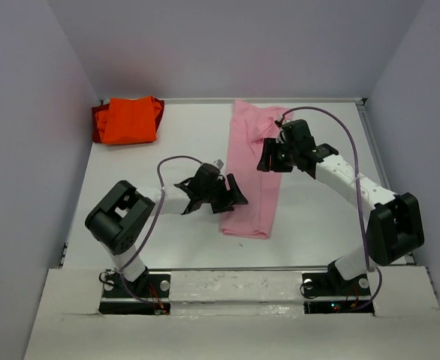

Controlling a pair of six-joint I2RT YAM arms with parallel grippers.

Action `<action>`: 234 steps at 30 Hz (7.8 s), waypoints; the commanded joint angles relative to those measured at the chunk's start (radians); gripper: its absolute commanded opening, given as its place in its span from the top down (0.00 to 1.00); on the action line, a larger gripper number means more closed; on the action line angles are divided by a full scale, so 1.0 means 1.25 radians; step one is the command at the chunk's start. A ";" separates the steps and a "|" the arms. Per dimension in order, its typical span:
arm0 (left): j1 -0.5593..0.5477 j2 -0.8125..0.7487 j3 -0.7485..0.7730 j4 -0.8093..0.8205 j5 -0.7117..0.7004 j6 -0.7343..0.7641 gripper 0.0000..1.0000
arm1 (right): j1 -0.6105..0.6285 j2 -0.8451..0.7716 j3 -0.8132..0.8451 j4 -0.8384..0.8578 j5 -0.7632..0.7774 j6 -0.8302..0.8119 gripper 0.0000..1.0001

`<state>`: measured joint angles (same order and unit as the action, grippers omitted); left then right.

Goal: Fold and stack the t-shirts
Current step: Fold the tshirt

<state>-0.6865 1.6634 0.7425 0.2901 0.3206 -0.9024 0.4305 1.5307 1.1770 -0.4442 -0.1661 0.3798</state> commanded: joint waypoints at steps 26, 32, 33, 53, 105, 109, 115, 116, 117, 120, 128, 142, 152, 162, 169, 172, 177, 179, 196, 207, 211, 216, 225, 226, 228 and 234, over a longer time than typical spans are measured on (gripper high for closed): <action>-0.073 -0.088 0.224 -0.209 -0.112 0.051 0.21 | -0.008 -0.310 -0.277 -0.110 0.200 0.102 0.43; -0.073 -0.118 0.107 -0.156 -0.104 0.041 0.21 | -0.008 -0.329 -0.356 -0.078 0.159 0.124 0.43; -0.073 -0.117 0.086 -0.150 -0.099 0.038 0.21 | -0.008 -0.331 -0.356 -0.074 0.159 0.124 0.43; -0.118 -0.120 -0.041 -0.070 -0.087 -0.018 0.21 | 0.025 -0.418 -0.456 -0.107 0.096 0.256 0.47; -0.166 -0.035 -0.059 -0.022 -0.034 -0.005 0.45 | 0.089 -0.242 -0.484 -0.012 0.189 0.316 0.50; -0.177 -0.030 -0.059 -0.025 -0.038 -0.007 0.47 | 0.089 -0.234 -0.504 0.009 0.188 0.322 0.51; -0.187 -0.024 -0.058 -0.027 -0.042 -0.011 0.57 | 0.089 -0.227 -0.508 0.025 0.184 0.320 0.61; -0.187 -0.023 -0.057 -0.027 -0.041 -0.010 0.59 | 0.089 -0.227 -0.511 0.026 0.183 0.320 0.64; -0.187 -0.019 -0.057 -0.026 -0.042 -0.007 0.66 | 0.089 -0.230 -0.513 0.033 0.181 0.320 0.69; -0.187 -0.005 -0.052 -0.026 -0.036 0.003 0.78 | 0.089 -0.235 -0.516 0.033 0.173 0.315 0.91; -0.197 0.006 -0.063 0.006 -0.017 -0.002 1.00 | 0.096 -0.291 -0.523 0.011 0.139 0.316 1.00; -0.298 -0.151 -0.091 -0.043 -0.072 -0.073 1.00 | 0.126 -0.503 -0.437 -0.193 0.181 0.329 1.00; -0.213 -0.164 0.044 -0.168 -0.136 0.041 1.00 | 0.126 -0.456 -0.350 -0.192 0.255 0.316 1.00; -0.112 -0.091 0.177 -0.221 -0.134 0.147 1.00 | 0.126 -0.363 -0.343 -0.098 0.327 0.342 1.00; -0.058 -0.004 0.283 -0.268 -0.114 0.230 1.00 | 0.126 -0.271 -0.326 -0.046 0.384 0.347 1.00; -0.048 0.037 0.321 -0.285 -0.109 0.258 1.00 | 0.126 -0.239 -0.300 -0.035 0.396 0.341 1.00; -0.035 0.091 0.364 -0.291 -0.097 0.280 1.00 | 0.126 -0.185 -0.243 -0.031 0.429 0.314 1.00; -0.031 0.103 0.378 -0.296 -0.096 0.283 1.00 | 0.126 -0.172 -0.219 -0.031 0.443 0.306 1.00; 0.017 0.202 0.553 -0.367 -0.087 0.324 1.00 | 0.111 -0.005 -0.093 -0.013 0.541 0.269 1.00; 0.048 0.288 0.661 -0.410 -0.092 0.333 0.89 | 0.088 0.071 0.003 -0.001 0.577 0.230 1.00; 0.067 0.310 0.688 -0.439 -0.107 0.329 0.20 | 0.080 0.085 0.022 0.001 0.586 0.214 1.00; 0.102 0.290 0.753 -0.495 -0.083 0.324 0.01 | 0.066 0.107 0.036 0.004 0.586 0.207 1.00; 0.121 0.152 0.716 -0.533 -0.124 0.403 0.01 | 0.040 0.178 0.103 0.006 0.583 0.193 1.00; 0.127 0.143 0.704 -0.525 -0.112 0.404 0.01 | 0.031 0.185 0.109 0.004 0.581 0.191 1.00; 0.144 0.122 0.676 -0.505 -0.079 0.396 0.01 | 0.020 0.211 0.131 0.004 0.576 0.191 1.00; 0.172 0.096 0.594 -0.414 0.029 0.361 0.01 | -0.023 0.286 0.192 0.000 0.554 0.174 1.00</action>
<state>-0.4915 1.8153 1.5414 -0.2970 0.2516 -0.4393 0.4328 1.8465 1.3453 -0.4786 0.5163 0.6174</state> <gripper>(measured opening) 0.989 0.026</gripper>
